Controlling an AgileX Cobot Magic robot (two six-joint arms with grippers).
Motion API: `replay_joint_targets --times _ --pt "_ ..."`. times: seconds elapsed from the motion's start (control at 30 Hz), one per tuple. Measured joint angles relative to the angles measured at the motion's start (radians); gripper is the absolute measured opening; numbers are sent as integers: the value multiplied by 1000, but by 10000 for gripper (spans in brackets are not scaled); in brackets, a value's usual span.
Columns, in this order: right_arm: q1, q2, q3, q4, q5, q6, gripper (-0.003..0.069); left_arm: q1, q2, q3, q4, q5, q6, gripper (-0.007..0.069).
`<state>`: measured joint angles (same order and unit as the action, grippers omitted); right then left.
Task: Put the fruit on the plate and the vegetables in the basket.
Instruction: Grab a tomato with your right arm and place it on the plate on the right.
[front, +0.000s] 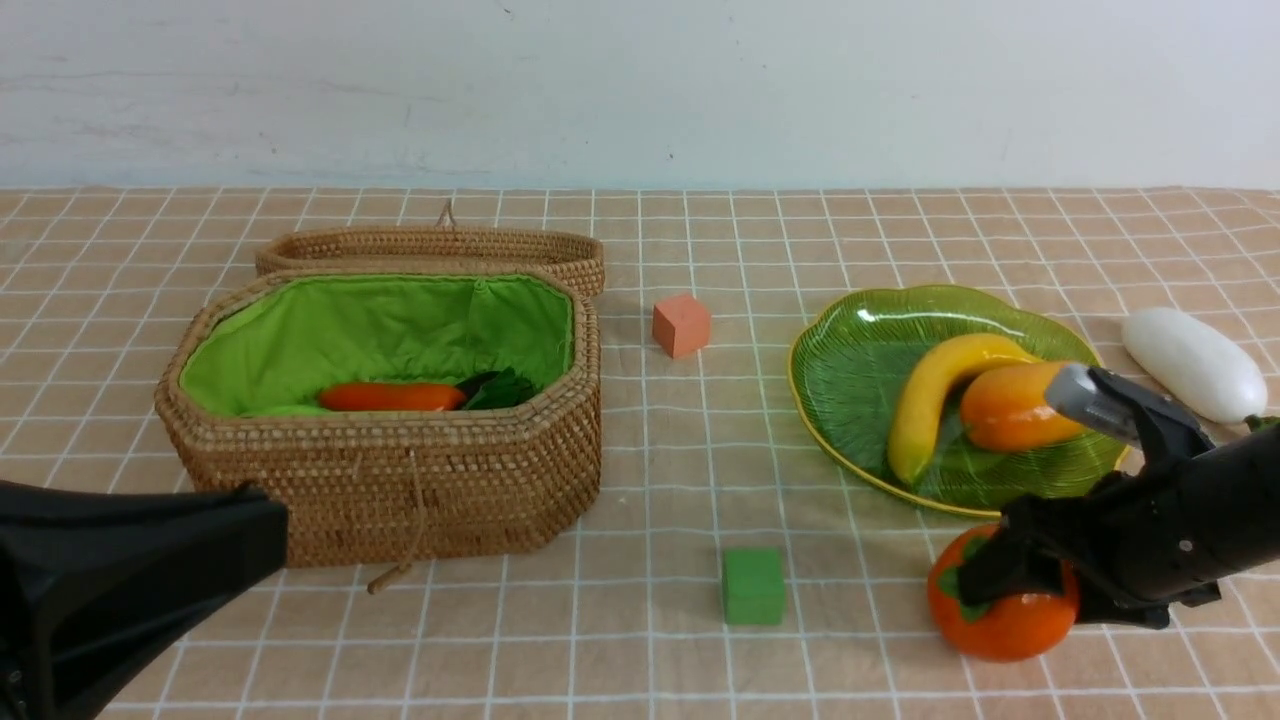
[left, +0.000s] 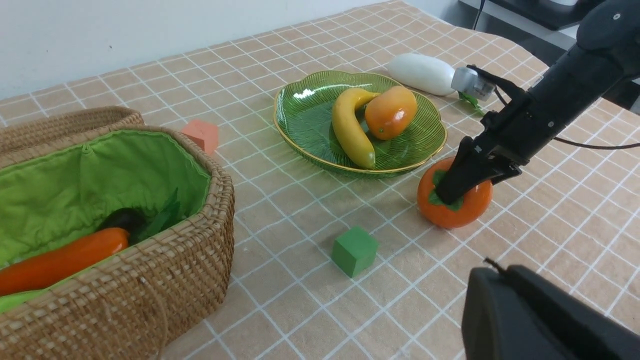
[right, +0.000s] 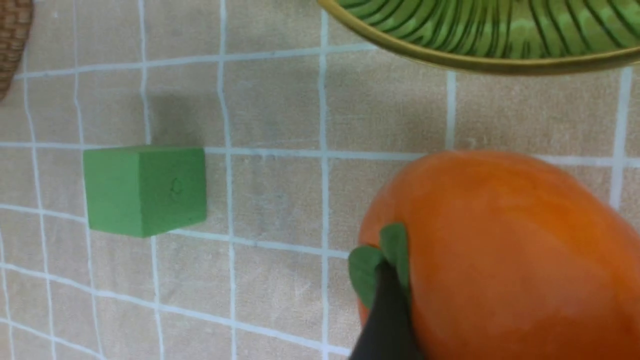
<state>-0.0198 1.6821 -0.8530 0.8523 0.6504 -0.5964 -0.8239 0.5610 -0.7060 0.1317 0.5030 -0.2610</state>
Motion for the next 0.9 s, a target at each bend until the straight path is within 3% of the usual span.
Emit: replay_joint_targets --times 0.2,0.33,0.47,0.6,0.9 --pt "0 -59 -29 -37 66 26 509 0 0 0 0 6 0 -3" --pt "1 -170 -114 -68 169 133 509 0 0 0 0 -1 0 -3" --pt "2 -192 -237 -107 56 167 509 0 0 0 0 -33 0 -3" --pt "28 -78 -355 -111 -63 172 509 0 0 0 0 -43 0 -3" --pt "96 238 -573 -140 -85 155 526 0 0 0 0 -45 1 1"
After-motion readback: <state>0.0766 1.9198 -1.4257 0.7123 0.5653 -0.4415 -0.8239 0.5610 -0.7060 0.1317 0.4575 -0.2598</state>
